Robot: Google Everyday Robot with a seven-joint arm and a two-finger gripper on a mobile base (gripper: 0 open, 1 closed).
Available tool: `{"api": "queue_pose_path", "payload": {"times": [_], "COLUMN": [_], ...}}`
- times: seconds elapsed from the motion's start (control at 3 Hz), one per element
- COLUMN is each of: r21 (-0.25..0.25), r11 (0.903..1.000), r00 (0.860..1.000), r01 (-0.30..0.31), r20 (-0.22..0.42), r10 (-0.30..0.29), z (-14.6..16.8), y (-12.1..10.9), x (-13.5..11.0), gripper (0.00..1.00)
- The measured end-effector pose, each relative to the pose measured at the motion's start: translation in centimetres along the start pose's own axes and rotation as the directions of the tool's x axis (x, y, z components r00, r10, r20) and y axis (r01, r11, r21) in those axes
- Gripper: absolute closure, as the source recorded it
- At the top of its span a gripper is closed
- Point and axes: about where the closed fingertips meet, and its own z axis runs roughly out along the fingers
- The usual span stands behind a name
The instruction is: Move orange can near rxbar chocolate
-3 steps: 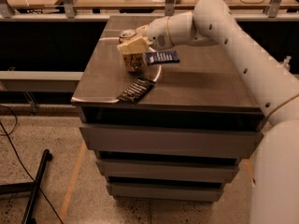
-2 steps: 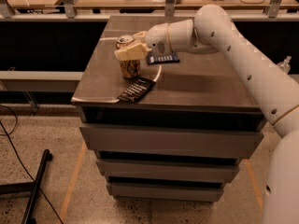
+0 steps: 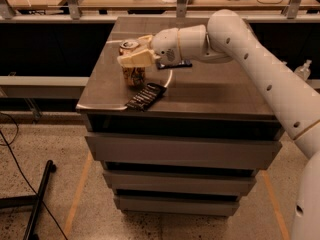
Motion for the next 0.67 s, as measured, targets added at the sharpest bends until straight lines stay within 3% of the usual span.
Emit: {"api": "queue_pose_path", "payload": {"times": [0.33, 0.67], "r21": [-0.005, -0.01], "r11": [1.0, 1.0], "r00": [1.0, 1.0], "r01": [0.001, 0.001], "r20": [0.001, 0.001], "r10": [-0.001, -0.001], "z": [0.26, 0.52], "y": [0.14, 0.25], "x": [-0.04, -0.07], "gripper": [0.13, 0.0]}}
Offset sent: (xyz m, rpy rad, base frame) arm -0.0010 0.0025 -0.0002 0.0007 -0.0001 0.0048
